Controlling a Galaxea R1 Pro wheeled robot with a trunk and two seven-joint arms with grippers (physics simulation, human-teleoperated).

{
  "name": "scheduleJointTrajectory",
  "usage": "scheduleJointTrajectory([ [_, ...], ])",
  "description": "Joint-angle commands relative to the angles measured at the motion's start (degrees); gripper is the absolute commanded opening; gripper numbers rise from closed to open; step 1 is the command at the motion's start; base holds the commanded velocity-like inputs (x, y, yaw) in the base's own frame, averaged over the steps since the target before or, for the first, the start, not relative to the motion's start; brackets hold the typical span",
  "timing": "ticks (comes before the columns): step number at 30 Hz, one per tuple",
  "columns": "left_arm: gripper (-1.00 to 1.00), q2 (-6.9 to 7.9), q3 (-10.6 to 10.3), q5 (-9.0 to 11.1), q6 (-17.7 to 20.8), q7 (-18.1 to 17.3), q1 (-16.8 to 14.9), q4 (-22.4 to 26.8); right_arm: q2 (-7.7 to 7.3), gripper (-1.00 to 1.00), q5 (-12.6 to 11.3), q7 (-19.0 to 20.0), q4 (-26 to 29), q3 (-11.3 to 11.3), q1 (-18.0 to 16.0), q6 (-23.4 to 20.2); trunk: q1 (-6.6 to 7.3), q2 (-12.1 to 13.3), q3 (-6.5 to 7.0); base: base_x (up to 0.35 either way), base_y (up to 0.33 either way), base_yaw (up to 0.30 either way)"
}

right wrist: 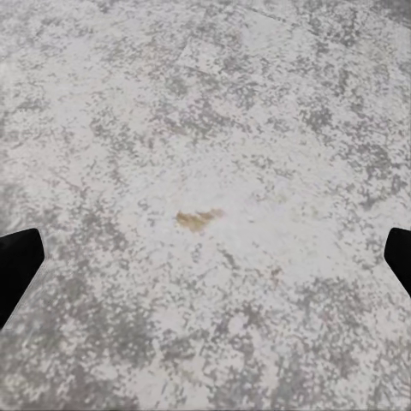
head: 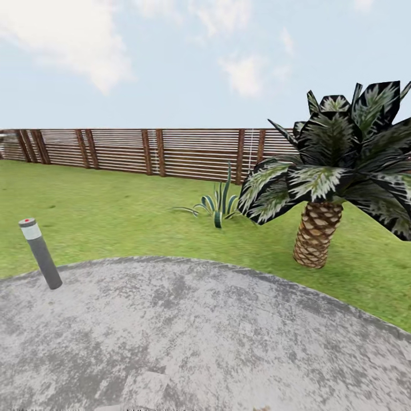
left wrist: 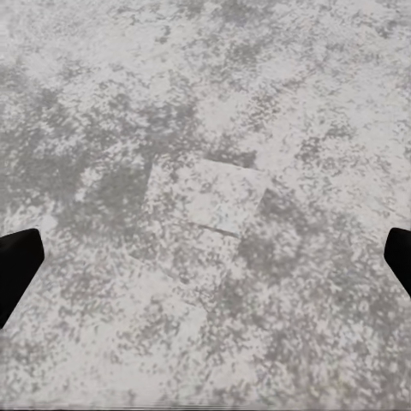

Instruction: In the garden, pick up the pesticide atomizer on the floor and spray pesticide onto both trees until each tree trunk is fully covered.

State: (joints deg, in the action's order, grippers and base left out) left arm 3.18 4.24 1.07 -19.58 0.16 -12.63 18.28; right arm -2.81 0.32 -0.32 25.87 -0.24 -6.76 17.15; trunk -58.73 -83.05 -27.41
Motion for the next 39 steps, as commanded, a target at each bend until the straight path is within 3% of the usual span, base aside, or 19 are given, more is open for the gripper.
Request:
scheduleJointTrajectory([
  [1, 1.0, -0.01, 0.1, 0.1, -0.2, 0.0, 0.0, -0.1, 0.0, 1.0, 0.0, 0.0, 0.0, 0.0, 0.0, 0.2, 0.0, 0.0, -0.11, 0.0, 0.0, 0.266],
  [6, 1.0, 0.04, 0.4, 0.2, -0.2, 0.1, 0.0, -0.1, 0.0, 1.0, 0.0, 0.0, 0.0, 0.0, 0.0, 0.2, 0.0, 0.0, -0.36, 0.019, -0.036, 0.256],
  [15, 1.0, 0.0, 3.4, 0.1, -0.3, 0.0, 0.1, -0.1, 0.01, 1.0, 0.0, 0.0, 0.0, 0.0, 0.0, 0.2, 0.0, 0.0, -0.95, 0.162, -0.208, 0.217],
  [30, 1.0, -0.01, 3.6, 0.0, -0.3, -0.1, 0.1, -0.1, 0.0, 1.0, 0.0, 0.0, 0.0, 0.1, 0.0, 0.2, 0.0, 0.0, -2.01, 0.245, -0.222, 0.19],
  [39, 1.0, -0.01, 3.6, 0.0, -0.3, -0.1, 0.1, -0.1, 0.05, 1.0, 0.0, 0.0, 0.0, 0.1, 0.0, 0.3, 0.0, 0.0, -2.64, 0.081, -0.049, 0.191],
])
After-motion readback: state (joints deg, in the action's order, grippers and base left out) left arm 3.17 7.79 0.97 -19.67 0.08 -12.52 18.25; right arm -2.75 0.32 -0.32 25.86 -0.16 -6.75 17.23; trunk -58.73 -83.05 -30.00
